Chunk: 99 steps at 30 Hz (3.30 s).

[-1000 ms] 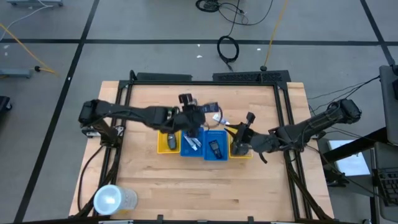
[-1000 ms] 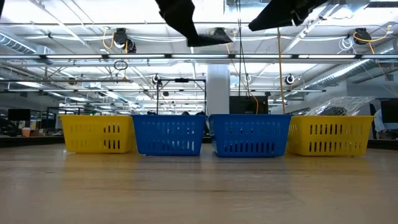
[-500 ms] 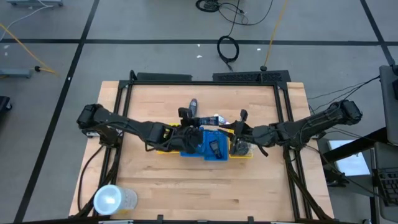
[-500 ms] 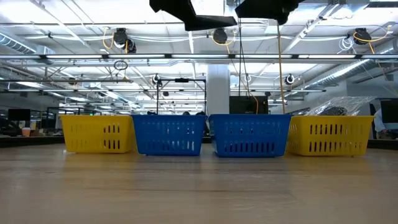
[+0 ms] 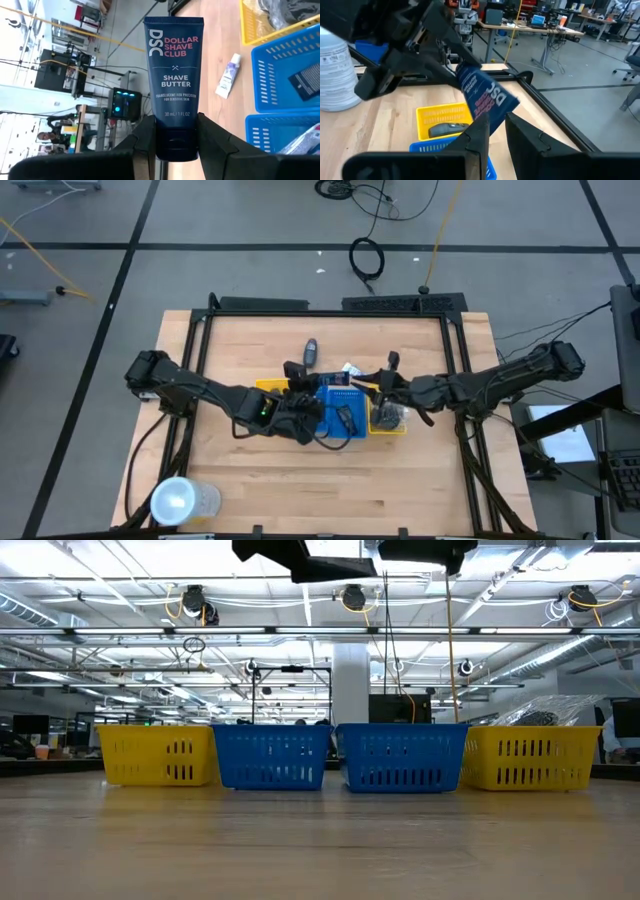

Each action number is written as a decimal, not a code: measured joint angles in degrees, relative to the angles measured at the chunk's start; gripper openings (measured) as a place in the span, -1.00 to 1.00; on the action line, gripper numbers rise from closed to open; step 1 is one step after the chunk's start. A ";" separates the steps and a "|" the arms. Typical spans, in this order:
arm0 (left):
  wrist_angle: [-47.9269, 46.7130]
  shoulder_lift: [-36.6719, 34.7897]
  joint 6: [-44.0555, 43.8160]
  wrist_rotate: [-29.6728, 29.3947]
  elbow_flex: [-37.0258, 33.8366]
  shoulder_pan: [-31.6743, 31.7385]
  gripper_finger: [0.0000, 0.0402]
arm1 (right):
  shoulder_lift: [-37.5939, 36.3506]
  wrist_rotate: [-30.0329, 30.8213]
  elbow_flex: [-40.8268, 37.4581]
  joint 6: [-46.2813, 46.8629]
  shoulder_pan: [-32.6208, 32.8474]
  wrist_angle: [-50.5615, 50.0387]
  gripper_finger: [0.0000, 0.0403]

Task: Pick & Place Travel size toiletries
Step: Put the blue shaving cream into the right blue basket

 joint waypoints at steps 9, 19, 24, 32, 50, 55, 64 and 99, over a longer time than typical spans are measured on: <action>1.33 0.12 0.25 0.01 0.00 -0.01 -0.54 | -0.32 -0.17 -0.02 0.10 0.02 -0.46 -0.73; 2.59 0.12 1.38 -0.07 0.00 -0.58 -0.54 | -0.32 -6.32 -0.04 2.06 -2.31 -0.57 -0.73; 2.51 0.12 1.35 -0.35 0.00 -0.63 -0.54 | -0.30 -6.58 -0.04 2.52 -3.34 -0.72 -0.73; 2.15 0.12 1.16 -1.58 0.00 -0.62 -0.54 | -0.71 -7.19 -0.07 1.60 -3.25 -0.47 -0.73; 2.72 0.12 1.24 -1.88 -0.02 -1.27 -0.54 | -0.19 -9.99 -0.09 3.17 -4.43 -0.49 -0.73; 5.52 0.10 3.81 -1.62 -0.04 -1.27 -0.54 | 0.89 -15.06 -0.09 4.01 -5.53 2.02 -0.73; 5.73 0.33 3.43 -1.66 -0.04 -1.22 -0.54 | 1.04 -15.10 -0.09 3.09 -6.21 2.99 -0.75; 2.24 0.40 -5.33 0.85 -0.03 2.34 0.51 | 0.39 -18.17 -0.08 15.07 -4.39 -24.37 -1.00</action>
